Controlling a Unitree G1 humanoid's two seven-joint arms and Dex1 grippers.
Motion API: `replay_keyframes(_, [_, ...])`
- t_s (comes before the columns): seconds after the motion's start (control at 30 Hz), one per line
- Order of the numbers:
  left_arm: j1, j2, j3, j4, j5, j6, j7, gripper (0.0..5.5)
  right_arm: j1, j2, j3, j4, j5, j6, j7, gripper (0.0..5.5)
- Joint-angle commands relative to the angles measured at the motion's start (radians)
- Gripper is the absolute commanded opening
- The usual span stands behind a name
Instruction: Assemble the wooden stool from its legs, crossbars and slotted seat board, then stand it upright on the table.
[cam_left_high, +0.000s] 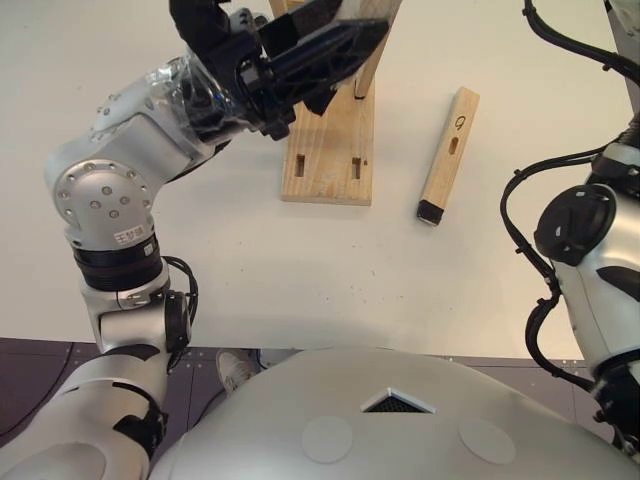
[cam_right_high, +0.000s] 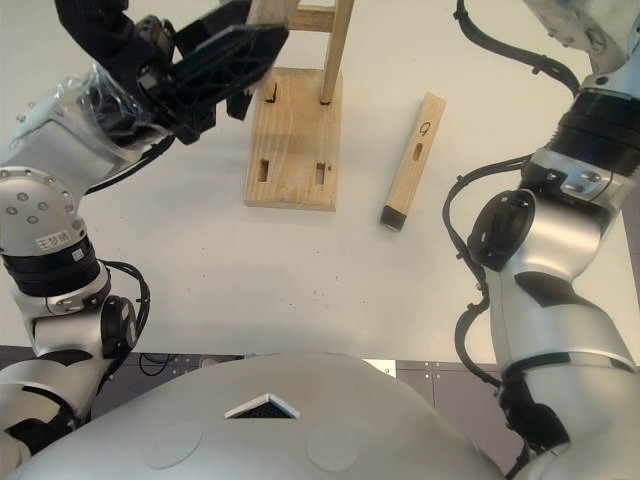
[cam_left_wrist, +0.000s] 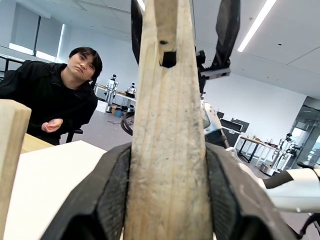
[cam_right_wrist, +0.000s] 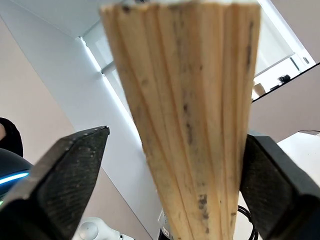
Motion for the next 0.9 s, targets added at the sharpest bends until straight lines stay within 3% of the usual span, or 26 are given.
replay_keyframes(0.03, [0.018, 0.008, 0.004, -0.015, -0.007, 0.006, 0.004, 1.98, -0.048, -0.045, -0.024, 0.057, 0.028, 0.019, 0.037, 3.59])
replay_keyframes(0.3, [0.023, 0.017, 0.002, -0.008, 0.015, -0.004, -0.006, 1.98, -0.049, -0.074, 0.002, 0.056, 0.004, 0.033, 0.089, 2.35])
replay_keyframes(0.57, [0.01, 0.008, 0.008, 0.029, 0.07, -0.035, 0.025, 1.98, -0.019, -0.054, -0.003, 0.008, -0.009, -0.011, 0.067, 2.23])
replay_keyframes(0.73, [0.019, 0.026, 0.036, 0.059, 0.075, -0.034, 0.026, 2.95, 0.048, -0.041, 0.037, -0.032, -0.109, -0.119, 0.079, 2.21])
replay_keyframes(0.9, [0.095, 0.087, 0.146, 0.078, 0.058, -0.024, 0.046, 3.21, 0.104, -0.043, 0.045, -0.039, -0.194, -0.242, 0.098, 2.1])
